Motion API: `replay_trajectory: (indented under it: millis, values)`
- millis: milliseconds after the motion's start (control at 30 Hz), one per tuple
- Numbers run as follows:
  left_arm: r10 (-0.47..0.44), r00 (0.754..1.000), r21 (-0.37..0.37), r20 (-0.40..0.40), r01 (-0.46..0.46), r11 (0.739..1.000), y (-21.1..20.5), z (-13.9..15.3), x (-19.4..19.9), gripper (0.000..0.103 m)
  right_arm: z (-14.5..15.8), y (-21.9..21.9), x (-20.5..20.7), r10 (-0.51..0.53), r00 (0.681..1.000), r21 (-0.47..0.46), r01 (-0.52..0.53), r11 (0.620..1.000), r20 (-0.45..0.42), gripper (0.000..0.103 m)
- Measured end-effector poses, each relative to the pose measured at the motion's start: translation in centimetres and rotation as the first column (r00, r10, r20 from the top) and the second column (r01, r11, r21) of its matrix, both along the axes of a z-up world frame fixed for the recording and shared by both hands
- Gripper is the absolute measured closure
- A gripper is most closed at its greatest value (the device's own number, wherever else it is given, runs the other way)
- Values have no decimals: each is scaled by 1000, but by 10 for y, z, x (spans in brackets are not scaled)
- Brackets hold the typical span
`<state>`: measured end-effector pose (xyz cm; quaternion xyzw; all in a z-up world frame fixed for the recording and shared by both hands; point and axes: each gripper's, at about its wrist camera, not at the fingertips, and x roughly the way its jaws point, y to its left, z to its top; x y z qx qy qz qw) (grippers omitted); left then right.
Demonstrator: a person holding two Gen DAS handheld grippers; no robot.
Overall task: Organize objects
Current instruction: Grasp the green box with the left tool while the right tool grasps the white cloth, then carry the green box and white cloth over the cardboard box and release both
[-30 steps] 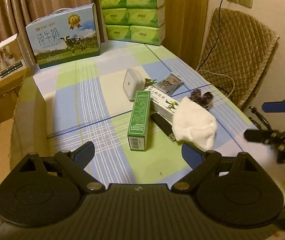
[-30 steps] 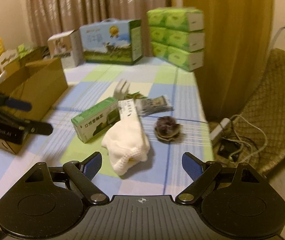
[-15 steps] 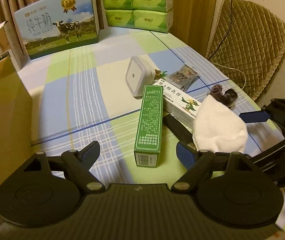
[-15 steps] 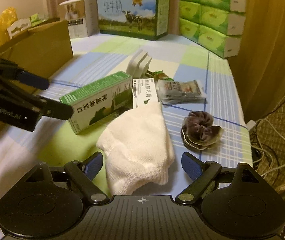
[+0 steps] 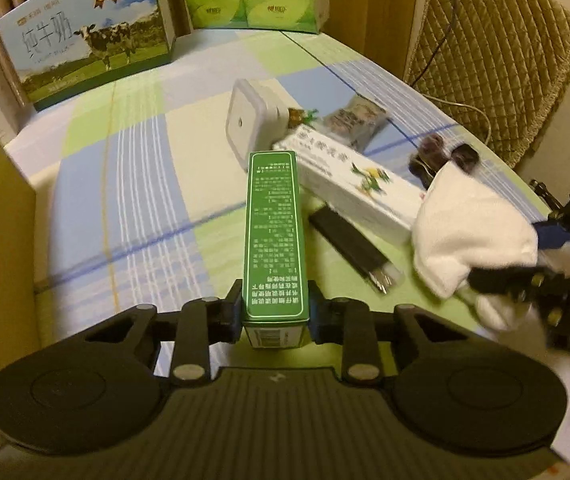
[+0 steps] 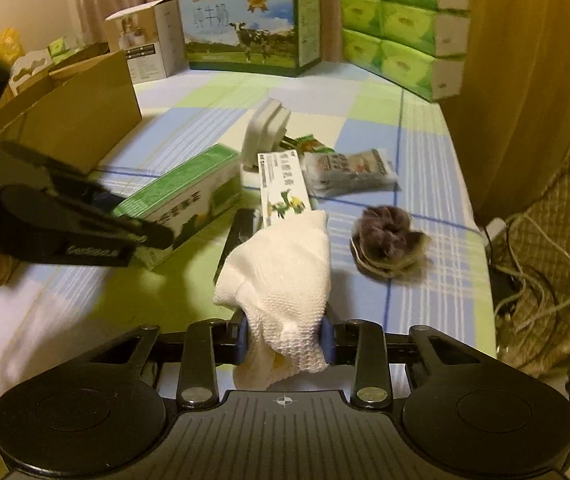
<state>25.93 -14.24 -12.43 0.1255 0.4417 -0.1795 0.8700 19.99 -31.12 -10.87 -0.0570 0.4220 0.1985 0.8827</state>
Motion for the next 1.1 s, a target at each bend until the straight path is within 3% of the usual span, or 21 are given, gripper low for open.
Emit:
replay_trajectory:
  millis: [200, 300, 367, 467, 567, 733, 800, 833, 900, 967, 1100]
  values:
    - [26, 999, -14, -29, -27, 1000, 23, 8, -61, 78, 2, -17, -39, 1, 999, -22, -3, 1000, -50, 69]
    - [30, 999, -30, -36, -31, 999, 32, 10, -81, 77, 1, -20, -54, 14, 1000, -31, -15, 999, -24, 55]
    - [29, 999, -36, -25, -30, 999, 35, 13, -86, 71, 0, -22, -58, 2, 1000, -29, -2, 1000, -3, 31]
    - [37, 999, -44, -7, -37, 998, 36, 17, -85, 62, -2, -23, -55, -18, 1000, -18, 18, 1000, 7, 27]
    - [22, 1000, -42, -3, -22, 999, 32, 16, -77, 57, -9, -21, -47, -13, 1000, -29, 12, 1000, -2, 26]
    - [3, 1000, -23, -29, -4, 1000, 22, 5, -59, 57, -20, -20, -35, -23, 999, -24, 23, 999, -31, 27]
    - [-2, 999, -3, -54, 2, 1000, 19, -2, -52, 59, -24, -18, -32, -23, 999, -35, 22, 999, -34, 34]
    - [-5, 998, 6, -63, 5, 1000, 18, -4, -50, 64, -25, -17, -32, -20, 999, -36, 18, 999, -40, 46]
    - [-13, 997, 23, -79, 15, 1000, 16, -8, -48, 77, -26, -15, -33, -29, 999, -57, 27, 998, -33, 52]
    - [-15, 996, 21, -85, 17, 1000, 17, -8, -48, 77, -22, -15, -34, -34, 999, -60, 33, 998, -29, 63]
    - [-13, 997, -1, -79, 13, 1000, 20, 4, -55, 78, -4, -14, -40, -42, 999, -63, 42, 997, -4, 66]
